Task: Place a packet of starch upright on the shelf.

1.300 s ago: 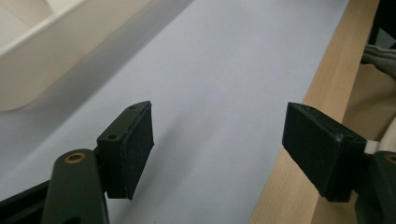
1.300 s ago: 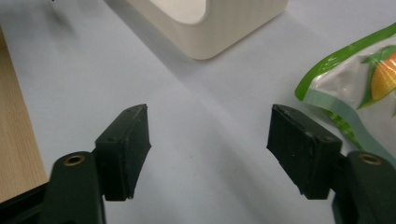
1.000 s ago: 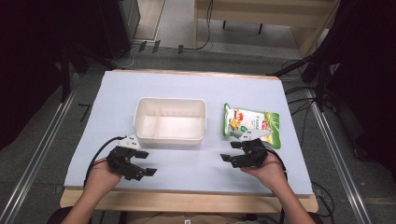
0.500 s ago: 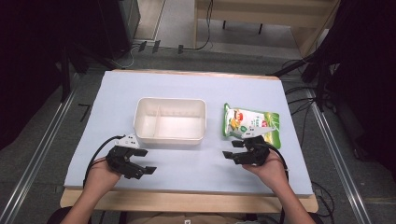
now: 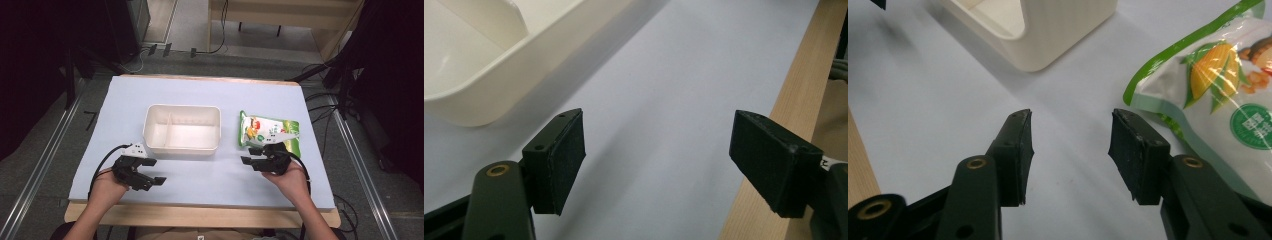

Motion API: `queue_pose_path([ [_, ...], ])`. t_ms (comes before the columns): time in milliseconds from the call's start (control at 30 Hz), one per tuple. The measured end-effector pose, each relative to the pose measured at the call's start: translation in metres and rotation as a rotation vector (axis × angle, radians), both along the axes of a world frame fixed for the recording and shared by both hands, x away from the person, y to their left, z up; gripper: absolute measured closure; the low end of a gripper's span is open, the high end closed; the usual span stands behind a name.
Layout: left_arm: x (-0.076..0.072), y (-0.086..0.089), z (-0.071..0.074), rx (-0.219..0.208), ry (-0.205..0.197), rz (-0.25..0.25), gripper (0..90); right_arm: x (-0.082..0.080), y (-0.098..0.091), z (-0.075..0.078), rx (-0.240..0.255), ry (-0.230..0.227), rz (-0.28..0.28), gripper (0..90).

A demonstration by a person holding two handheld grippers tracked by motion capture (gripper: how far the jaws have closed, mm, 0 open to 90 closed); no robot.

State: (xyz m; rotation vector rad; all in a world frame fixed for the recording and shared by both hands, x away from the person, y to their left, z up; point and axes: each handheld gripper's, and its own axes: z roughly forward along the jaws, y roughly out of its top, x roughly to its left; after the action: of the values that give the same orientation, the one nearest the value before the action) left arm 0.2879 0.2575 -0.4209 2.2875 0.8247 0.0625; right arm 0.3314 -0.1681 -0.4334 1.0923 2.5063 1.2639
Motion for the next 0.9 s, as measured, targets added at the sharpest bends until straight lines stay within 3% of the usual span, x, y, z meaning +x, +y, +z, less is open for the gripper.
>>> queue_pose_path([
  [267, -0.001, -0.002, 0.001, 0.002, -0.015, -0.013, 23.0, 0.011, -0.007, 0.008, 0.011, -0.002, -0.044, 61.3],
  [333, -0.001, -0.001, 0.000, 0.004, -0.012, -0.017, 22.9, 0.020, -0.010, 0.010, 0.008, 0.003, -0.073, 64.9],
  [400, -0.001, 0.000, 0.000, 0.003, -0.007, -0.019, 22.8, 0.034, -0.013, 0.012, 0.023, 0.026, -0.103, 71.3],
  [533, 0.000, 0.002, -0.001, -0.008, -0.006, -0.008, 22.7, 0.050, -0.012, 0.016, -0.001, 0.049, -0.124, 81.4],
  [633, -0.001, 0.005, 0.000, -0.017, -0.008, -0.003, 22.7, 0.074, -0.010, 0.019, -0.010, 0.076, -0.160, 89.4],
  [667, -0.001, 0.005, 0.000, -0.017, -0.008, -0.003, 22.7, 0.074, -0.010, 0.019, -0.010, 0.076, -0.160, 89.4],
  [700, -0.001, 0.005, 0.000, -0.019, -0.011, -0.002, 22.7, 0.090, -0.009, 0.018, -0.015, 0.089, -0.179, 90.0],
  [767, -0.001, 0.005, 0.001, -0.021, -0.012, -0.003, 22.7, 0.093, -0.008, 0.018, -0.018, 0.089, -0.188, 90.0],
  [900, -0.001, 0.003, 0.000, -0.015, -0.012, -0.009, 22.7, 0.128, -0.002, 0.016, -0.054, 0.086, -0.231, 90.0],
])
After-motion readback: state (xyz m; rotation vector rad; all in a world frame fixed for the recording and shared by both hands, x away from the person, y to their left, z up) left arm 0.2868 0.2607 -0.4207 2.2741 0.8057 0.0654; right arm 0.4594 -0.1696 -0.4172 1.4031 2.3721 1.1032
